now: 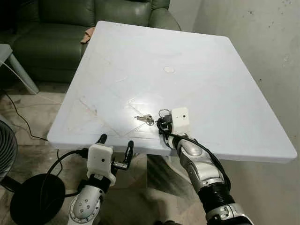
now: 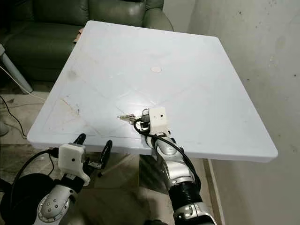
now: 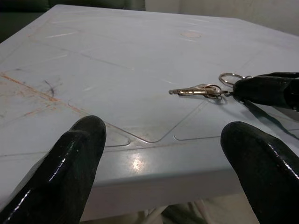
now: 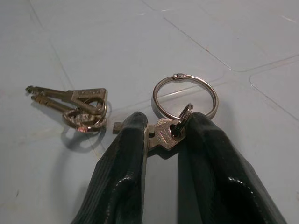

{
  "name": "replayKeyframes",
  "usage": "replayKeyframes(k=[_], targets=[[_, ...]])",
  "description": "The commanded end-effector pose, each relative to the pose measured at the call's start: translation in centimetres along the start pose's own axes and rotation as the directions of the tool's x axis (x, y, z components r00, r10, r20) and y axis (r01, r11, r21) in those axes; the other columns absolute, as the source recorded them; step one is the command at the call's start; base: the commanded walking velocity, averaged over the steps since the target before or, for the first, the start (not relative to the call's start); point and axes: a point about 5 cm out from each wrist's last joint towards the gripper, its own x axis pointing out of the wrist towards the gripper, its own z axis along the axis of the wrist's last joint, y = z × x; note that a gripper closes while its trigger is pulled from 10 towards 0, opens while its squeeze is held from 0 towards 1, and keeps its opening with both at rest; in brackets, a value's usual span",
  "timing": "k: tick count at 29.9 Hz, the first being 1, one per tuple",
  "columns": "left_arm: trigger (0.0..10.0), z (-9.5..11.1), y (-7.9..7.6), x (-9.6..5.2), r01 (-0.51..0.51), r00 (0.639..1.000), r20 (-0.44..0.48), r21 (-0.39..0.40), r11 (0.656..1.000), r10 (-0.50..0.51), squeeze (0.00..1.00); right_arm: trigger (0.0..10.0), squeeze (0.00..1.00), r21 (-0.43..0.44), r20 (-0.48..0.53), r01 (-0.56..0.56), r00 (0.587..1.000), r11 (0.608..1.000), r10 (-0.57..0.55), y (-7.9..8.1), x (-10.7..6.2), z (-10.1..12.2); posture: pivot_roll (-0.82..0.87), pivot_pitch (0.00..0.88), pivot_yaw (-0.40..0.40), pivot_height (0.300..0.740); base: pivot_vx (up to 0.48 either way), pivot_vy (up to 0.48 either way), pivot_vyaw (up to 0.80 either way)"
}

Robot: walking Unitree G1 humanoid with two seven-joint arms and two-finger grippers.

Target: Hang keys on a hook

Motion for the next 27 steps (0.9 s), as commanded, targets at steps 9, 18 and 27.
replayKeyframes(k=[9,18,27], targets=[[10.0,0.37,-0.2,0.2,0.003,1.0,0.009,0.011,1.0,-0.003,0.0,3.5,0.0,0.005,-0.009,0.062,0.998,0.998,-0.062,-0.1,0.35,-0.03,0.07,0.153,-0.099,0.732,0.0,0.0,0.0],[10.0,0.36,-0.24,0.24,0.004,1.0,0.01,0.01,1.0,-0.004,0.0,0.0,0.0,-0.017,-0.002,0.099,0.995,0.995,-0.099,-0.3,0.49,-0.01,0.07,0.149,-0.099,0.732,0.0,0.0,0.0],[10.0,0.36,-0.27,0.27,0.004,1.0,0.009,0.008,1.0,-0.004,0.0,0.0,0.0,-0.007,0.001,0.097,0.995,0.995,-0.097,-0.3,0.57,-0.01,0.07,0.151,-0.099,0.732,0.0,0.0,0.0]])
